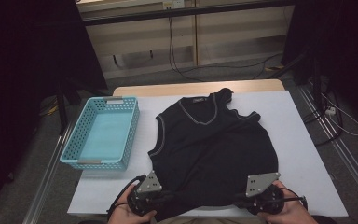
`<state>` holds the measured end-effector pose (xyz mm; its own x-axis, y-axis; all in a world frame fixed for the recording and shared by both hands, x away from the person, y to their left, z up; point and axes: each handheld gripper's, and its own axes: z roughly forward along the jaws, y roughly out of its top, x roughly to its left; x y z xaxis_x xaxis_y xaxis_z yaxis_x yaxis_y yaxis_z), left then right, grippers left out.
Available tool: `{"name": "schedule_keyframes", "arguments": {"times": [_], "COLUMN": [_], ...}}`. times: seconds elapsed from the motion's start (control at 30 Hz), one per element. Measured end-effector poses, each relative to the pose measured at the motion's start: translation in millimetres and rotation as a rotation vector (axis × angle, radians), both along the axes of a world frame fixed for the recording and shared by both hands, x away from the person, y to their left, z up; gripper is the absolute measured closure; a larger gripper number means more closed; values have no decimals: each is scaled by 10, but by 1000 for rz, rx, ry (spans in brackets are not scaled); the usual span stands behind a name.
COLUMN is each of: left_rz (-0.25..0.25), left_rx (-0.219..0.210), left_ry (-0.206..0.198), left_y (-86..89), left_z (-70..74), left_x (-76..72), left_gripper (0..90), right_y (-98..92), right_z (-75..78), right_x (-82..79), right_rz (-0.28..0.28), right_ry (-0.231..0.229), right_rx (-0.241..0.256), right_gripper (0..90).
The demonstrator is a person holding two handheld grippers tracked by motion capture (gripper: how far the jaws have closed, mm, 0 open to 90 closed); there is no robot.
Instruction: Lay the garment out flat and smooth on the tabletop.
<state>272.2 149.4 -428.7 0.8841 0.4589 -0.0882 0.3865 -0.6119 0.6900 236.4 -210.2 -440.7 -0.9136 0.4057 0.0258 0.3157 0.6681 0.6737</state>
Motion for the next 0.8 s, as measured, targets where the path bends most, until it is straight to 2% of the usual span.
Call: {"name": "schedule_keyframes", "arguments": {"times": [0.07,0.17,0.23,0.33,0.4,0.47,0.53,0.63,0.73,0.77,0.8], "left_rz": [5,24,33,45,59,84,102,105,99,96,94], "left_rx": [-11,-10,-20,-56,-82,-76,-73,-17,39,78,99], "left_ry": [-7,-31,-39,-36,-47,-80,-71,-82,-98,-104,-108], "left_y": [15,36,45,75,115,157,167,94,-27,-59,-90], "left_z": [17,59,82,140,189,211,188,116,22,-9,-49], "left_x": [30,72,108,156,181,218,266,328,370,379,381], "left_gripper": [630,519,504,472,457,443,431,420,381,386,406], "right_y": [-25,-75,-110,-156,-191,-234,-282,-364,-453,-488,-522], "right_z": [26,67,99,161,198,218,218,194,146,124,99], "right_x": [27,60,84,102,102,108,139,230,354,400,445], "right_rz": [-11,-42,-67,-93,-106,-136,-160,-209,-267,-288,-301], "right_ry": [-2,-5,-8,-30,-41,-52,-61,-79,-96,-103,-103], "right_rx": [16,41,66,91,109,122,120,94,37,19,-2], "right_gripper": [631,539,466,409,402,396,408,466,524,528,528]}}
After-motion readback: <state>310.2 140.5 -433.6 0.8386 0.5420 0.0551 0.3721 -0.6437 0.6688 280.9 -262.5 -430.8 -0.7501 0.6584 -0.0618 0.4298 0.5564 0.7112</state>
